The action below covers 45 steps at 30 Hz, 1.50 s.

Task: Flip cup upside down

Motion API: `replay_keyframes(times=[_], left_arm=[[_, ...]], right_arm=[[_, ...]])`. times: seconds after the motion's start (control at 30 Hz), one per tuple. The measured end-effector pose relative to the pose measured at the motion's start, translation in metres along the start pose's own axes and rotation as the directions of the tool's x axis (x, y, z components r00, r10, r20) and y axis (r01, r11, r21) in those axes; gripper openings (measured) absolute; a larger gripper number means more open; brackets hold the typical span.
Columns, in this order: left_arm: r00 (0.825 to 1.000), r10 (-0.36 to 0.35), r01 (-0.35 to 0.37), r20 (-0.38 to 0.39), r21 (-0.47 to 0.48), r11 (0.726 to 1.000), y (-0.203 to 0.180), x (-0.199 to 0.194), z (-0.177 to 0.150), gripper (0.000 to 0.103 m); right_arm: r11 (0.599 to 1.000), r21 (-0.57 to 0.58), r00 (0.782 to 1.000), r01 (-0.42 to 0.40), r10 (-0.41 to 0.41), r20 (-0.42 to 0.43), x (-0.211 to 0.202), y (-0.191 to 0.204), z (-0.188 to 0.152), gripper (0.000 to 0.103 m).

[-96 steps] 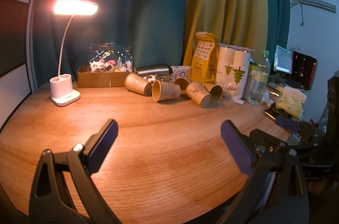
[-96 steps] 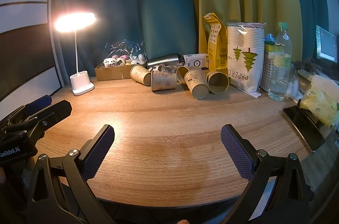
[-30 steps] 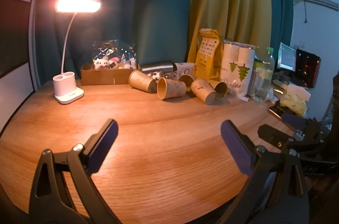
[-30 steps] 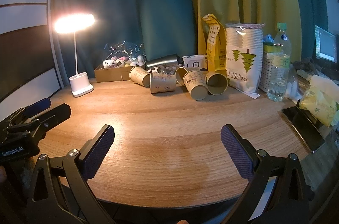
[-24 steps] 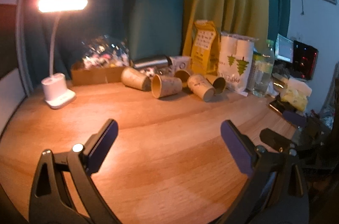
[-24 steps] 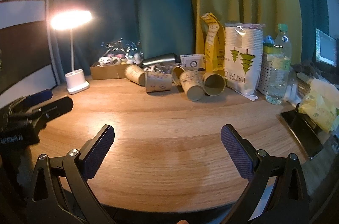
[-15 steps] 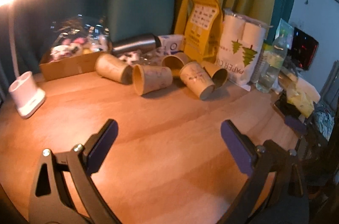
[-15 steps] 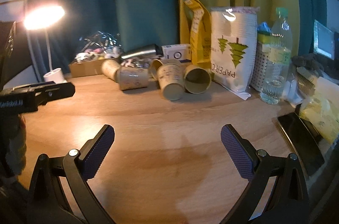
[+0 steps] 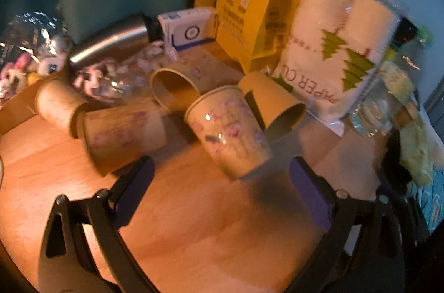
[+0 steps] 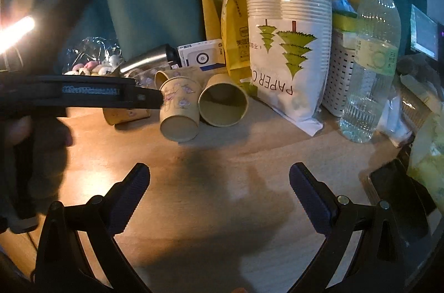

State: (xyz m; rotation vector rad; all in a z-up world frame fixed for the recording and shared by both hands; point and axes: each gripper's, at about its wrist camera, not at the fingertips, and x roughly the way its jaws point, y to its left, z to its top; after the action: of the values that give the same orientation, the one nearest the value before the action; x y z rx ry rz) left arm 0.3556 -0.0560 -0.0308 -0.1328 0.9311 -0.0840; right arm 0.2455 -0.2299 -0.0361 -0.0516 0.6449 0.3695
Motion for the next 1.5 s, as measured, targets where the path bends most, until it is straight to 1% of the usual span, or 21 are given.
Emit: replay_keyframes(times=[0.1,0.27,0.37,0.5,0.53,0.57,0.6,0.67,0.7,0.83,1.0,1.2,1.27,1.37,1.5], left_arm=[[0.999,0.007,-0.008,-0.038,-0.014,1.000,-0.002,0.019,0.008,0.098],[0.998,0.029,-0.030,-0.064,-0.022,0.999,0.000,0.038,0.013,0.098],[0.994,0.072,-0.073,-0.078,-0.009,0.997,-0.002,0.046,0.020,0.098],[0.991,0.090,-0.089,-0.097,0.018,0.996,-0.007,0.054,0.025,0.098],[0.991,0.090,-0.088,-0.100,0.018,0.996,-0.008,0.056,0.025,0.095],[0.990,0.085,-0.084,-0.108,0.016,0.996,-0.008,0.059,0.026,0.087],[0.989,0.080,-0.079,-0.121,0.016,0.997,-0.008,0.061,0.026,0.084],[0.988,0.073,-0.072,-0.133,0.011,0.997,-0.009,0.065,0.025,0.074],[0.988,0.063,-0.062,-0.140,0.009,0.998,-0.008,0.066,0.024,0.073],[0.990,0.053,-0.053,-0.132,0.003,0.999,-0.010,0.061,0.020,0.071],[0.993,0.024,-0.025,-0.112,-0.006,1.000,-0.009,0.047,0.013,0.069],[0.994,-0.010,0.004,-0.111,-0.054,0.999,-0.001,0.035,0.006,0.068],[0.992,-0.006,-0.003,-0.125,-0.065,0.998,0.002,0.038,0.006,0.069],[0.986,-0.024,0.013,-0.164,-0.070,0.997,0.005,0.047,0.005,0.070],[0.982,-0.035,0.019,-0.186,-0.089,0.996,0.007,0.049,-0.002,0.070]], right_arm=[[1.000,0.014,1.000,-0.014,0.014,-0.004,0.007,-0.008,0.001,0.102],[0.997,0.066,1.000,-0.030,0.031,-0.006,0.012,-0.025,0.000,0.102],[0.996,0.082,0.999,-0.036,0.036,0.004,0.010,-0.031,0.001,0.102],[0.995,0.085,0.999,-0.049,0.048,0.012,0.009,-0.031,0.002,0.102],[0.995,0.085,0.999,-0.052,0.051,0.013,0.009,-0.031,0.002,0.102],[0.995,0.086,0.998,-0.056,0.055,0.015,0.007,-0.031,0.001,0.102],[0.994,0.088,0.998,-0.058,0.056,0.016,0.007,-0.031,0.001,0.102],[0.994,0.094,0.998,-0.060,0.058,0.020,0.006,-0.032,0.001,0.102],[0.994,0.096,0.998,-0.059,0.058,0.021,0.007,-0.033,0.002,0.102],[0.994,0.095,0.998,-0.055,0.053,0.022,0.007,-0.033,0.002,0.102],[0.995,0.089,0.998,-0.051,0.048,0.028,0.006,-0.029,0.003,0.102],[0.996,0.077,0.998,-0.047,0.044,0.034,0.004,-0.022,0.004,0.102],[0.996,0.073,0.998,-0.048,0.046,0.036,0.003,-0.019,0.003,0.102],[0.996,0.065,0.998,-0.053,0.051,0.043,-0.001,-0.014,0.003,0.102],[0.997,0.060,0.998,-0.052,0.049,0.048,-0.007,-0.011,0.000,0.102]])
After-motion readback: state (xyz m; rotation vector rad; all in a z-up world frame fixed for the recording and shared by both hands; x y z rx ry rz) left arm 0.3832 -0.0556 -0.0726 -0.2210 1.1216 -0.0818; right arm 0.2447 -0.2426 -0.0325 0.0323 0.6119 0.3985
